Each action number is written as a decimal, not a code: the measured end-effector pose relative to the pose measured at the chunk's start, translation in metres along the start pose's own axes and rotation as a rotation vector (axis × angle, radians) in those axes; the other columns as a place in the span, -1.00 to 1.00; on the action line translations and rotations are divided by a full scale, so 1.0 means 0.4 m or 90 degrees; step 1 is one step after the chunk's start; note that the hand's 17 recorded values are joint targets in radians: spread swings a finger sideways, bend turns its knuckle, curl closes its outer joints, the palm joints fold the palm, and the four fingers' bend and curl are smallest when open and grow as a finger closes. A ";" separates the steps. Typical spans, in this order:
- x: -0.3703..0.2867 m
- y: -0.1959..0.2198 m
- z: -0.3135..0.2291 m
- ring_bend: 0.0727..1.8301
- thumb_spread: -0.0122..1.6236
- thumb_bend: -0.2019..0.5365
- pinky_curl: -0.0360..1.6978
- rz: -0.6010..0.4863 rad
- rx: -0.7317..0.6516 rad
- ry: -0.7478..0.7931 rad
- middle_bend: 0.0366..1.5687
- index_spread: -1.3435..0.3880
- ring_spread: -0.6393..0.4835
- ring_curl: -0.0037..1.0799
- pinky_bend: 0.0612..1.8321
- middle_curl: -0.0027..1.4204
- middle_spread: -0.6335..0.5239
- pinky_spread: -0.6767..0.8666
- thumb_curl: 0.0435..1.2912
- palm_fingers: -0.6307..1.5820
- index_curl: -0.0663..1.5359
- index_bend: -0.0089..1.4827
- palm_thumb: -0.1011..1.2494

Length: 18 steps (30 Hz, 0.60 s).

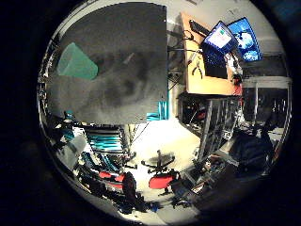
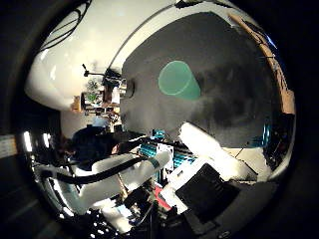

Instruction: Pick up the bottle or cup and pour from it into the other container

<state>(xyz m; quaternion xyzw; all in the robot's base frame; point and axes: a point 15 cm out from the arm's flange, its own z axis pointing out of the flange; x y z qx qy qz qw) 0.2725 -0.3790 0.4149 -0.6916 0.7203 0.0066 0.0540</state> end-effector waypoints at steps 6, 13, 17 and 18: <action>0.012 0.022 -0.003 -0.79 0.32 -0.52 -0.61 0.009 0.000 -0.003 -0.79 0.11 0.46 -0.50 -0.58 -0.55 0.11 0.46 -0.43 -0.26 -0.58 -0.81 0.18; 0.015 0.028 0.022 -0.71 0.34 -0.53 -0.60 0.031 0.023 -0.049 -0.75 0.18 0.46 -0.49 -0.49 -0.53 0.16 0.47 -0.46 -0.30 -0.63 -0.81 0.08; 0.017 0.022 0.046 -0.68 0.35 -0.52 -0.60 0.055 0.070 -0.113 -0.74 0.19 0.46 -0.48 -0.44 -0.52 0.18 0.47 -0.47 -0.30 -0.63 -0.80 0.06; 0.027 0.031 0.054 -0.67 0.35 -0.52 -0.59 0.065 0.079 -0.127 -0.73 0.20 0.46 -0.48 -0.43 -0.52 0.19 0.46 -0.47 -0.31 -0.63 -0.81 0.05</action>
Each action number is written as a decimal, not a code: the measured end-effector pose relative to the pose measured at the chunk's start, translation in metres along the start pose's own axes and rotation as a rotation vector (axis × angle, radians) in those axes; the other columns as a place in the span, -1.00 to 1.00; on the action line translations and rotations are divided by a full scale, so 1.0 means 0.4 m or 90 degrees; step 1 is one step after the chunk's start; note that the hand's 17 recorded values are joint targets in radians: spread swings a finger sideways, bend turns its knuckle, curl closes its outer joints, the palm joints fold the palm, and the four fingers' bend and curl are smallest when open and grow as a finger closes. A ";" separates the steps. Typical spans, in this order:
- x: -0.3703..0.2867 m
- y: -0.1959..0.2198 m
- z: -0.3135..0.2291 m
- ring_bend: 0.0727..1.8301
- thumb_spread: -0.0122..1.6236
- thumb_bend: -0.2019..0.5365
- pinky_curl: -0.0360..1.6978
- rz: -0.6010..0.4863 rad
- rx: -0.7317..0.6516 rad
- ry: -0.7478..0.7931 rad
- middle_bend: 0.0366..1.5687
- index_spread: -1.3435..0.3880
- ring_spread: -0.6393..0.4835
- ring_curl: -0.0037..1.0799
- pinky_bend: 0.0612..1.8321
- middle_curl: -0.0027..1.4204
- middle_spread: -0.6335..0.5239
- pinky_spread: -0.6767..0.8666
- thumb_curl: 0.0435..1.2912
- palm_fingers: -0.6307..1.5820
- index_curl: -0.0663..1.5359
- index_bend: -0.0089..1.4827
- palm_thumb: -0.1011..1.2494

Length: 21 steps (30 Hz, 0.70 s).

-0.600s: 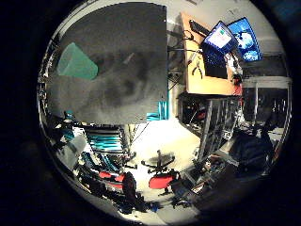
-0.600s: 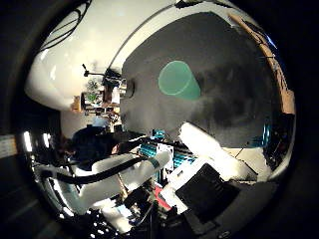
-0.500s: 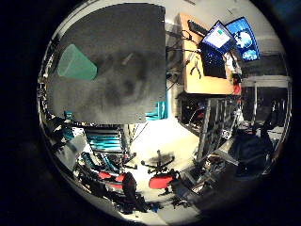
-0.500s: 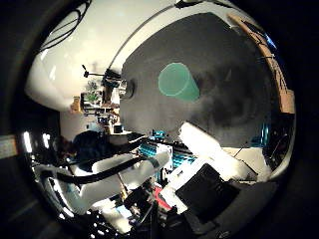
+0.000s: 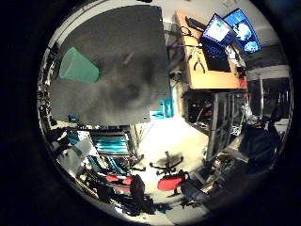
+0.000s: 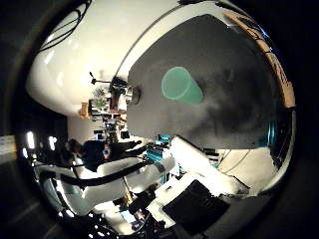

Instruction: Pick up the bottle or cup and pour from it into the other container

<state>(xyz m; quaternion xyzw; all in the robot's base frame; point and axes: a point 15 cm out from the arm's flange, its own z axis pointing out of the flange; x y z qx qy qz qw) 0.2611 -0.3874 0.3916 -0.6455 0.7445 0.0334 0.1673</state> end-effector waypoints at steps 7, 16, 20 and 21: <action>0.030 -0.004 0.031 -0.65 0.35 -0.52 -0.60 0.021 0.040 -0.054 -0.74 0.23 0.45 -0.49 -0.38 -0.53 0.25 0.47 -0.50 -0.35 -0.63 -0.79 0.00; 0.071 -0.028 0.104 -0.63 0.28 -0.53 -0.62 0.058 0.141 -0.205 -0.74 0.26 0.47 -0.50 -0.37 -0.53 0.29 0.46 -0.58 -0.37 -0.62 -0.79 -0.11; 0.087 -0.022 0.148 -0.63 0.26 -0.53 -0.62 0.063 0.157 -0.262 -0.75 0.28 0.47 -0.51 -0.37 -0.53 0.29 0.45 -0.59 -0.38 -0.62 -0.79 -0.15; 0.094 -0.020 0.155 -0.62 0.25 -0.53 -0.62 0.066 0.160 -0.269 -0.75 0.28 0.47 -0.51 -0.36 -0.53 0.30 0.45 -0.59 -0.39 -0.62 -0.80 -0.15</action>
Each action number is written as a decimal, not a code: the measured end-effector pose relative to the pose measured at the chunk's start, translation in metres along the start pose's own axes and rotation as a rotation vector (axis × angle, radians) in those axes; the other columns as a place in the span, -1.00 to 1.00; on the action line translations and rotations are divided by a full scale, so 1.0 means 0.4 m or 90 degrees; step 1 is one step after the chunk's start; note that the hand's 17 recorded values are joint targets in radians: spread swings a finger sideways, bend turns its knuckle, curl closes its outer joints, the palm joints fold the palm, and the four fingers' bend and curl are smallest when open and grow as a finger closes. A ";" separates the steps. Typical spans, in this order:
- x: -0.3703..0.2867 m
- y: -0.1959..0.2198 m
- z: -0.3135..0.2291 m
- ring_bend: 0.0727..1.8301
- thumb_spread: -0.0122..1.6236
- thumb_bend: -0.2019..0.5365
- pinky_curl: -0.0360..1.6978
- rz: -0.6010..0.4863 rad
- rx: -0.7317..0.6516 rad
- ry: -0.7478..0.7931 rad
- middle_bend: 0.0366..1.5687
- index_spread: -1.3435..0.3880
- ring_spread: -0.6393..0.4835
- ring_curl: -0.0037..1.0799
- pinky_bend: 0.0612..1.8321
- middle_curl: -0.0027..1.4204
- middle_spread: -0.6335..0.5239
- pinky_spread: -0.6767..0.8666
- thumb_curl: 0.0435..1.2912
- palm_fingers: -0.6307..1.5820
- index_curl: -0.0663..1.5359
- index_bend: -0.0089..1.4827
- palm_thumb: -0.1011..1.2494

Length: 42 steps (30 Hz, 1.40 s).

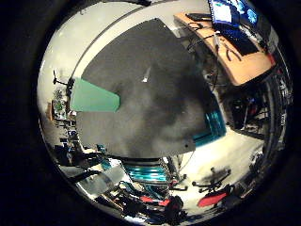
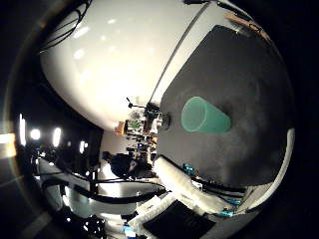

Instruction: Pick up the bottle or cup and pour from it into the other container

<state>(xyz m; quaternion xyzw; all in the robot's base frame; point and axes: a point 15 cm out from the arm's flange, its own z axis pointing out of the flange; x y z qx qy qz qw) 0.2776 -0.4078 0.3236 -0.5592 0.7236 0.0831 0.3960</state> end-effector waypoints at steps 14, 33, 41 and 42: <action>0.098 0.054 0.119 -0.64 0.18 -0.53 -0.63 0.033 -0.006 -0.116 -0.77 0.25 0.46 -0.52 -0.36 -0.53 0.33 0.42 -0.60 -0.45 -0.64 -0.81 -0.21; 0.097 0.055 0.238 -0.64 0.14 -0.54 -0.62 0.037 -0.028 -0.210 -0.77 0.25 0.45 -0.51 -0.39 -0.53 0.31 0.41 -0.59 -0.44 -0.65 -0.80 -0.20; 0.067 0.033 0.283 -0.63 0.13 -0.54 -0.62 0.023 -0.053 -0.222 -0.77 0.25 0.47 -0.51 -0.40 -0.53 0.31 0.42 -0.59 -0.44 -0.65 -0.80 -0.20; 0.064 0.031 0.288 -0.63 0.13 -0.54 -0.62 0.022 -0.056 -0.223 -0.77 0.25 0.47 -0.51 -0.40 -0.53 0.31 0.42 -0.59 -0.44 -0.65 -0.80 -0.20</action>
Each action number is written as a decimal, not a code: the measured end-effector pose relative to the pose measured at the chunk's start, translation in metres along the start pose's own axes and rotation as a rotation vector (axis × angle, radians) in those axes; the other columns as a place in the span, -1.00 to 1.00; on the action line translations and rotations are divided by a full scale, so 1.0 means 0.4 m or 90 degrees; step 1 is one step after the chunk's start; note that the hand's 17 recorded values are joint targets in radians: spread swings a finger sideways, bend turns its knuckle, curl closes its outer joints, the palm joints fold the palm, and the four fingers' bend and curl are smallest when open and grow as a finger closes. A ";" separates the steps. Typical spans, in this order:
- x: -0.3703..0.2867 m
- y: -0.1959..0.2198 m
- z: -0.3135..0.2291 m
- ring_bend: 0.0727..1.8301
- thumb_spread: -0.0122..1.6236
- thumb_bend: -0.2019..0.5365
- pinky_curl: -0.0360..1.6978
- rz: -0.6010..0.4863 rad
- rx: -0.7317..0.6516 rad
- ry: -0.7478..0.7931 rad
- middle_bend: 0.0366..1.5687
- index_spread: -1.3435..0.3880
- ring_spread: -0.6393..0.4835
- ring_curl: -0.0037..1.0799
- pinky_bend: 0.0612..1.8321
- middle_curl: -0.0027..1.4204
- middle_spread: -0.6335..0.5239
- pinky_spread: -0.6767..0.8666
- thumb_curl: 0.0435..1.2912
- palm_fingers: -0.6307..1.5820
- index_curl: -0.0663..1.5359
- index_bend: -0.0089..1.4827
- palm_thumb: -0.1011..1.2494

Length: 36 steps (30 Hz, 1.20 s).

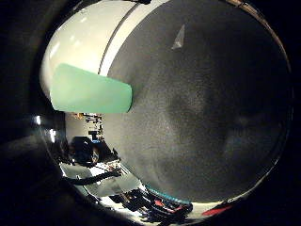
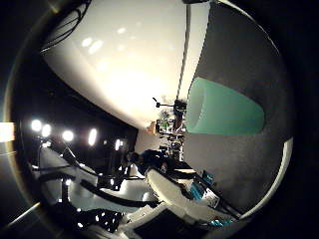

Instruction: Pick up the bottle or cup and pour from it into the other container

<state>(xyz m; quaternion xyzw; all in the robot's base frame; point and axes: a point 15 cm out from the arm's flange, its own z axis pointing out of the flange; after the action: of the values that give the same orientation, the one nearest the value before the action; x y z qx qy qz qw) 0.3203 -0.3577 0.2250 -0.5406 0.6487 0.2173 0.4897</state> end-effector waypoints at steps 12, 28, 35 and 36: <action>-0.005 -0.003 0.093 -0.63 0.14 -0.53 -0.62 0.007 -0.031 -0.026 -0.76 0.25 0.48 -0.52 -0.40 -0.52 0.32 0.43 -0.59 -0.44 -0.65 -0.80 -0.19; -0.015 -0.001 0.165 -0.63 0.15 -0.53 -0.62 0.011 -0.055 -0.042 -0.75 0.26 0.48 -0.52 -0.41 -0.52 0.33 0.43 -0.59 -0.43 -0.64 -0.80 -0.18; -0.016 -0.001 0.191 -0.63 0.16 -0.53 -0.62 0.012 -0.062 -0.042 -0.74 0.26 0.47 -0.52 -0.41 -0.52 0.32 0.43 -0.60 -0.43 -0.63 -0.80 -0.17; -0.016 0.000 0.193 -0.63 0.16 -0.53 -0.62 0.013 -0.062 -0.043 -0.75 0.27 0.47 -0.51 -0.42 -0.52 0.32 0.43 -0.60 -0.43 -0.63 -0.79 -0.17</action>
<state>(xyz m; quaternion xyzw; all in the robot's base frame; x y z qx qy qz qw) 0.3507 -0.2920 0.1976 -0.5496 0.6259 0.2719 0.4820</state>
